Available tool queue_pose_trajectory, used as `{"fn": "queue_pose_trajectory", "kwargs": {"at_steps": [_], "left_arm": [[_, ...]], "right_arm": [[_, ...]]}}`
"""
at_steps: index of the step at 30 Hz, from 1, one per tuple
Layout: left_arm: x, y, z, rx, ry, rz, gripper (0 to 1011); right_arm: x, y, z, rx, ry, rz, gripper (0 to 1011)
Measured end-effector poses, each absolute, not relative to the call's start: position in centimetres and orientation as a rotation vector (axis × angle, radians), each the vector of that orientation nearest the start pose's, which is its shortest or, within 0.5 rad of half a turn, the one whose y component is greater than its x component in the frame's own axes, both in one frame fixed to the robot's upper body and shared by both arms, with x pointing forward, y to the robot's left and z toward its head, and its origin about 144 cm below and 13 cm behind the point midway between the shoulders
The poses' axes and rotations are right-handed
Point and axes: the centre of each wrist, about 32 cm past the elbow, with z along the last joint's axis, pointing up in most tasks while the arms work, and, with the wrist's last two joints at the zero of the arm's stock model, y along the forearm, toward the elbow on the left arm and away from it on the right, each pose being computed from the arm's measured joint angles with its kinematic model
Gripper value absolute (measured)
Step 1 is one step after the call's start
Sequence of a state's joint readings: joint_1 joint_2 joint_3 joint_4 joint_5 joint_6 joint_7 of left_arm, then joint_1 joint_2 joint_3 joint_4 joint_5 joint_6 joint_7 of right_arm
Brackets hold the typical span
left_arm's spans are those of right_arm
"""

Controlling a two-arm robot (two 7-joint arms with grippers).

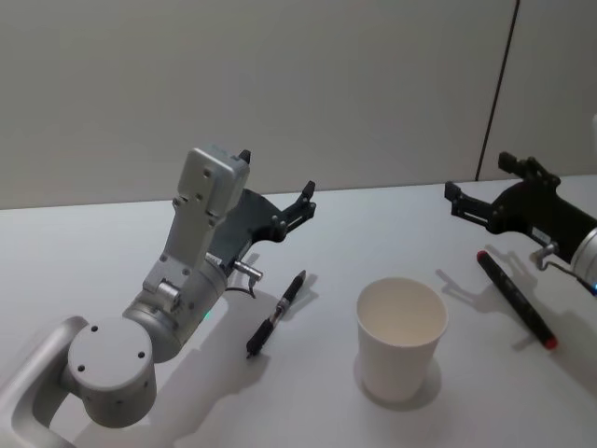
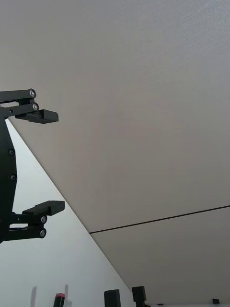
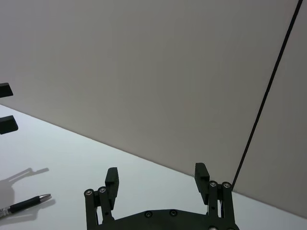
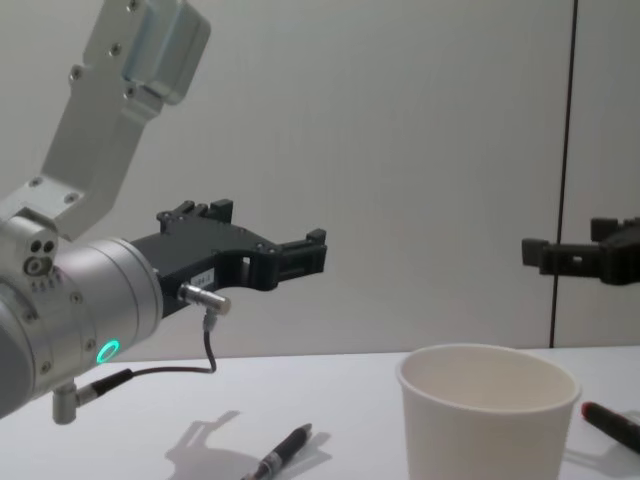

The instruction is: Place the pen into the pen holder.

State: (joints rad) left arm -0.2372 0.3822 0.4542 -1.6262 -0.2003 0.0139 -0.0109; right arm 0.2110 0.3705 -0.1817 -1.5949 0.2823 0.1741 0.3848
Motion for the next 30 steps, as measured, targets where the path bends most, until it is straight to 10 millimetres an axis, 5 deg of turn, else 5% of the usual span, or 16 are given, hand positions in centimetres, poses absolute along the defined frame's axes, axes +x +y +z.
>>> {"fn": "queue_pose_trajectory", "kwargs": {"at_steps": [11, 30], "left_arm": [[49.2, 19.8, 120.4, 0.061, -0.268, 1.124, 1001], [49.2, 19.8, 120.4, 0.061, -0.268, 1.124, 1001]], "right_arm": [[51.3, -27.4, 122.1, -0.104, -0.122, -1.031, 1001], [51.2, -26.5, 123.3, -0.213, 0.063, -1.128, 1001]]}}
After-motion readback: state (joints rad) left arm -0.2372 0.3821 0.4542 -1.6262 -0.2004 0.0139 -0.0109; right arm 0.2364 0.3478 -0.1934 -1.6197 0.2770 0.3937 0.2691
